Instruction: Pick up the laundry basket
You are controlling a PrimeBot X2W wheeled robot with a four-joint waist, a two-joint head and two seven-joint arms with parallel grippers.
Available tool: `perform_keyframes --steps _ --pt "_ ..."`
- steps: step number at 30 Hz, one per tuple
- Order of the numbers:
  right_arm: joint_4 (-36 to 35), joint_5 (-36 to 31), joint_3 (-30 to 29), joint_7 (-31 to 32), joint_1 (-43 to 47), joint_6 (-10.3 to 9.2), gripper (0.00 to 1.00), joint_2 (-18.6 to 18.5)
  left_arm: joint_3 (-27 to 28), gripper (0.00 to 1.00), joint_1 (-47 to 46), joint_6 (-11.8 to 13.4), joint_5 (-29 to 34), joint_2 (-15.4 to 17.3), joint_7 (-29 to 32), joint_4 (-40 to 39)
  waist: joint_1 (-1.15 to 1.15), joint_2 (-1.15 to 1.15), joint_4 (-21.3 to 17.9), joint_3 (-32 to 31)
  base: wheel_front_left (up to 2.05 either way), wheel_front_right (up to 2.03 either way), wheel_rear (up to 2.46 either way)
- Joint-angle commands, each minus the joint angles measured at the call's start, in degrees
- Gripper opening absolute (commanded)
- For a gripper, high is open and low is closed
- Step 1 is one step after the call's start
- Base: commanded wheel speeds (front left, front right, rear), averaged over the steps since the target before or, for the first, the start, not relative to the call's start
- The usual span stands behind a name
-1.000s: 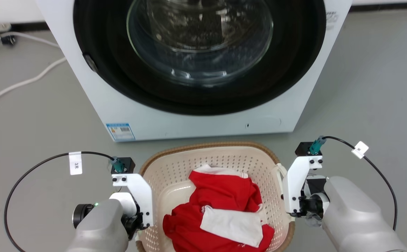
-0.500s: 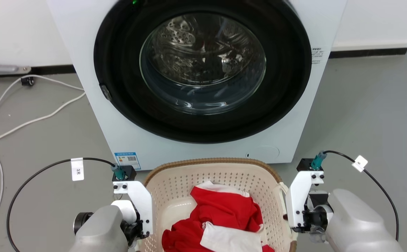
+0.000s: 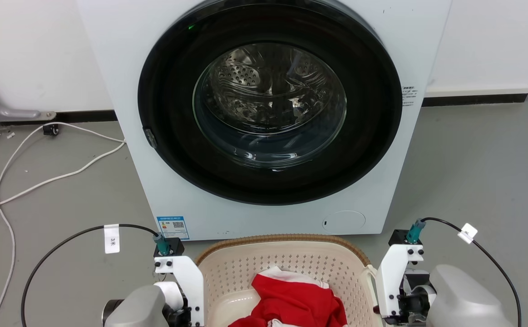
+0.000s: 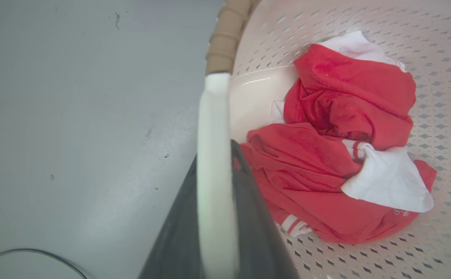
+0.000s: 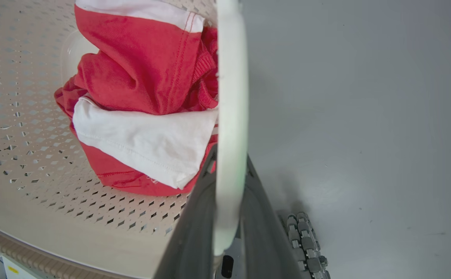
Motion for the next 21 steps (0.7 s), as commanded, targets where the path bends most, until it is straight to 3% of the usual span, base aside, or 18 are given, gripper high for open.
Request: perform_keyframes --steps 1,21 --pt "0.23 0.35 0.17 0.34 0.72 -0.02 0.0 -0.75 -0.18 0.0 0.75 -0.07 0.01 0.41 0.13 -0.01 0.01 -0.01 0.08 -0.19 0.0 0.0 0.0" --pt "0.9 1.8 0.93 0.38 1.6 -0.02 0.0 -0.31 -1.0 0.0 0.64 -0.27 -0.86 -0.07 -0.64 -0.04 0.01 -0.01 0.12 -0.44 0.0 0.0 0.0"
